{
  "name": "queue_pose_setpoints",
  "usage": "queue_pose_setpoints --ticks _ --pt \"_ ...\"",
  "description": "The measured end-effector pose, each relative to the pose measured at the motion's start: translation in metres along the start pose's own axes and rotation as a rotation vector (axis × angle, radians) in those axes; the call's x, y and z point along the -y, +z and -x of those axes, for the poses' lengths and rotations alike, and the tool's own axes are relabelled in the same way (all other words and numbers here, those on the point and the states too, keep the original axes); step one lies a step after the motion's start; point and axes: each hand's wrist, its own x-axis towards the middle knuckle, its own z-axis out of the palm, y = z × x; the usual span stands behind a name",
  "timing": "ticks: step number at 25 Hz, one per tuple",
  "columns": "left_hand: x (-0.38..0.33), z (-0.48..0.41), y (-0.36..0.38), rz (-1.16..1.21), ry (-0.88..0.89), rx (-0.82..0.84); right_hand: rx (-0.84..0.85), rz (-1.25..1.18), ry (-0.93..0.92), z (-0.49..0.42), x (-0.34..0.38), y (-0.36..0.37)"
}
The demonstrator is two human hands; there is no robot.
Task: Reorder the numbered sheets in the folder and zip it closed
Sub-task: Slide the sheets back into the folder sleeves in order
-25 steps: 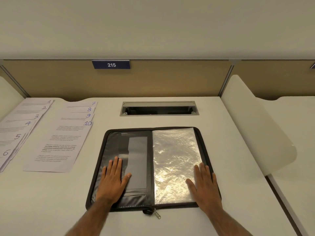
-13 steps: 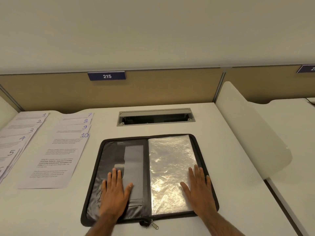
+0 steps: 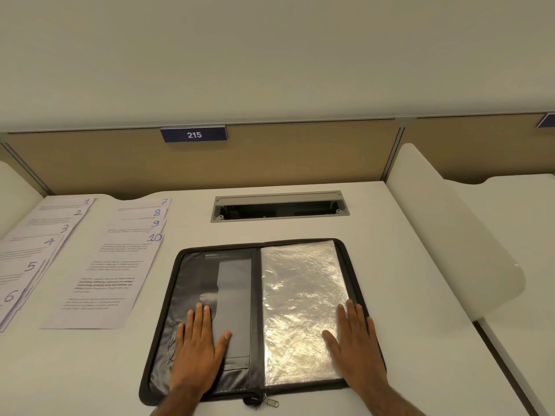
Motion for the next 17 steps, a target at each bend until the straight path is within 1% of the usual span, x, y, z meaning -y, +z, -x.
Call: queue_pose_setpoints --ticks 6,9,11,14,17 --pt "-0.002 0.002 -0.003 -0.004 0.019 0.011 -0.016 0.01 0.002 0.004 -0.005 0.002" --pt "-0.006 0.007 -0.01 0.009 -0.001 -0.017 0.007 0.072 0.0 0.002 -0.005 0.0" --pt "-0.01 0.015 -0.012 0.036 -0.005 -0.052 -0.008 0.127 -0.026 -0.003 -0.006 -0.003" --pt "-0.002 0.023 -0.016 0.014 0.01 -0.09 -0.015 0.162 -0.097 -0.014 0.013 -0.011" --pt "0.019 0.031 -0.027 -0.034 -0.03 -0.16 -0.039 0.149 -0.17 -0.023 0.051 -0.011"
